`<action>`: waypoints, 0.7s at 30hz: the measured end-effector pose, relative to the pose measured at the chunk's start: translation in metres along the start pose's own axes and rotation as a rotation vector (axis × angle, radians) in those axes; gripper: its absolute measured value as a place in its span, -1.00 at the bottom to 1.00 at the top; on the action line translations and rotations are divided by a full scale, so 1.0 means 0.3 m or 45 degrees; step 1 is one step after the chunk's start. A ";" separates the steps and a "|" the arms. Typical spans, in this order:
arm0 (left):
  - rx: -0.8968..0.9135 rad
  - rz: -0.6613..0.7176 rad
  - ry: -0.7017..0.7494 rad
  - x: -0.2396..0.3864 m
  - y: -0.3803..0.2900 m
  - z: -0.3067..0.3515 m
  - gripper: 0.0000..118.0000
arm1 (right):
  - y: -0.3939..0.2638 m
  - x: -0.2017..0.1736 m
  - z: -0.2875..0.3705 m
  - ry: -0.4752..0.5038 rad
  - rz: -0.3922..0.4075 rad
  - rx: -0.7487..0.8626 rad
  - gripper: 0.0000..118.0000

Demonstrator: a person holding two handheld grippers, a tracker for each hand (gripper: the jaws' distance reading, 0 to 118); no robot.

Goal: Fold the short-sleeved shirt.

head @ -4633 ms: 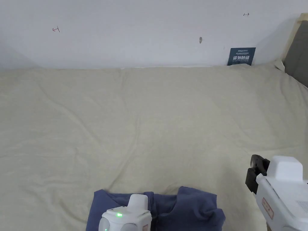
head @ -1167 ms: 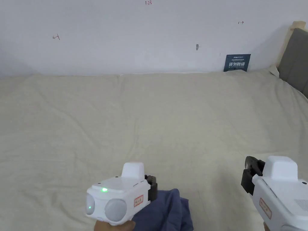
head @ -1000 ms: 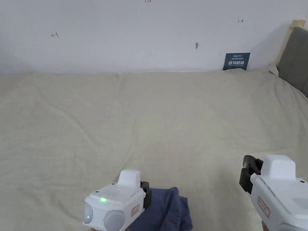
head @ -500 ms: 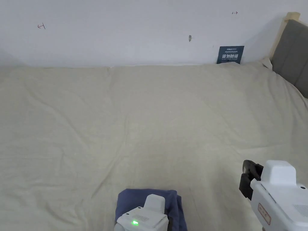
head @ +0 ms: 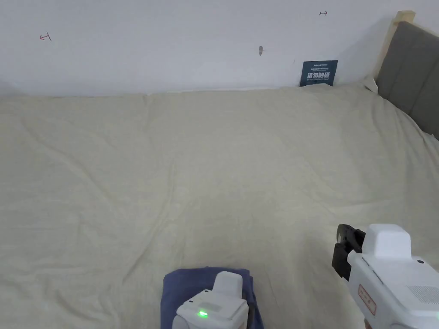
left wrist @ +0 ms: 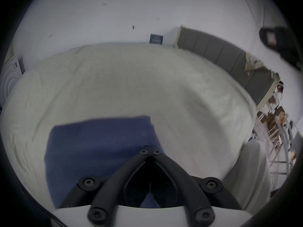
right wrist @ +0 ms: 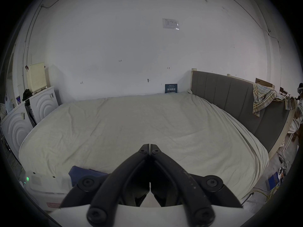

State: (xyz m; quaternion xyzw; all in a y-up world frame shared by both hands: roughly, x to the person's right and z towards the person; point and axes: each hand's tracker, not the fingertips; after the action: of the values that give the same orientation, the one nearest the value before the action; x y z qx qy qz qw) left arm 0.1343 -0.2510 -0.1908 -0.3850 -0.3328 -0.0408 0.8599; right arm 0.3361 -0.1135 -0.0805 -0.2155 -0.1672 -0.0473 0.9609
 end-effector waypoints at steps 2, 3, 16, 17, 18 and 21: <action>0.091 0.019 0.000 -0.020 0.055 0.082 -1.00 | 0.018 -0.016 0.019 0.015 0.000 0.028 -0.97; 0.138 0.016 -0.004 -0.030 0.085 0.123 -1.00 | 0.028 -0.025 0.027 0.026 0.002 0.045 -0.97; 0.693 -0.096 0.297 -0.253 0.323 0.586 -1.00 | 0.154 -0.155 0.144 0.067 0.084 0.292 -0.97; 0.719 -0.101 0.320 -0.268 0.324 0.609 -1.00 | 0.160 -0.163 0.149 0.066 0.089 0.306 -0.97; 0.751 -0.105 0.356 -0.291 0.328 0.630 -1.00 | 0.167 -0.171 0.155 0.065 0.095 0.321 -0.97; 0.823 -0.127 0.458 -0.335 0.321 0.690 -1.00 | 0.178 -0.193 0.167 0.063 0.114 0.359 -0.97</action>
State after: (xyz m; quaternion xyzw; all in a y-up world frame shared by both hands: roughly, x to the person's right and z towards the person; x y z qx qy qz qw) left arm -0.0243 -0.0596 -0.2129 -0.0634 -0.1904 -0.0426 0.9787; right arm 0.2753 -0.0426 -0.0789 -0.0843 -0.1389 0.0142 0.9866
